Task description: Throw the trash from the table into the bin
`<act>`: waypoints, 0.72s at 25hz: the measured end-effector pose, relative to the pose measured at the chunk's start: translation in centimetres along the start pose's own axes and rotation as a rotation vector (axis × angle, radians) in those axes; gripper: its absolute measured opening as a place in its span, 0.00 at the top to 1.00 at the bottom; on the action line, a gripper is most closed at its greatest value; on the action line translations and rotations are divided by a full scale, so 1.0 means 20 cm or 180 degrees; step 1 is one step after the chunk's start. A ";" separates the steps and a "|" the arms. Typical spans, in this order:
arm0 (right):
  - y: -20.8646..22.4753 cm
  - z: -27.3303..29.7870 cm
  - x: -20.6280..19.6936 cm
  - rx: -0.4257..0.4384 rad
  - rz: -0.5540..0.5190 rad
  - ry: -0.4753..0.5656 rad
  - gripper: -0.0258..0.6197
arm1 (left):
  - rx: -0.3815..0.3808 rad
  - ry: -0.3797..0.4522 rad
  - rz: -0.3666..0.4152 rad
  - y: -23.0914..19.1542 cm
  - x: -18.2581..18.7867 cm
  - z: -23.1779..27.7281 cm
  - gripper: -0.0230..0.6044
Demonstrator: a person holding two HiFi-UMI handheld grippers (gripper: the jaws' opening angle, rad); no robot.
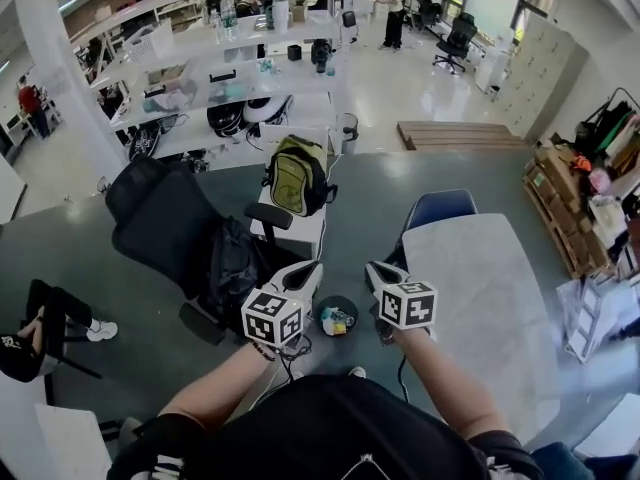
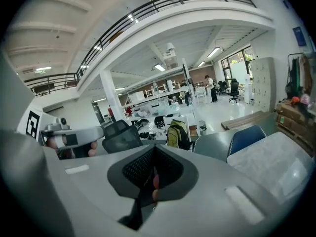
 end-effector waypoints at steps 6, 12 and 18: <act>0.00 -0.11 0.06 -0.0053 0.0111 0.0154 0.92 | -0.0008 0.0032 0.0084 0.03 0.03 -0.02 0.96; 0.01 -0.11 0.08 -0.0115 0.0193 0.0203 0.92 | -0.0068 0.0062 0.0188 0.01 0.08 -0.02 0.96; -0.03 -0.11 0.09 -0.0160 0.0163 0.0267 0.92 | -0.0063 0.0093 0.0170 -0.03 0.09 -0.05 0.96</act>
Point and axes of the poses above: the fingertips, and each gripper's own axes: z forward along the fingers, y to its right, x out of its top, the point moved 3 cm from there along -z, backward along the fingers, and after that the axes turned 9 degrees about -x, right-handed, at the moved point
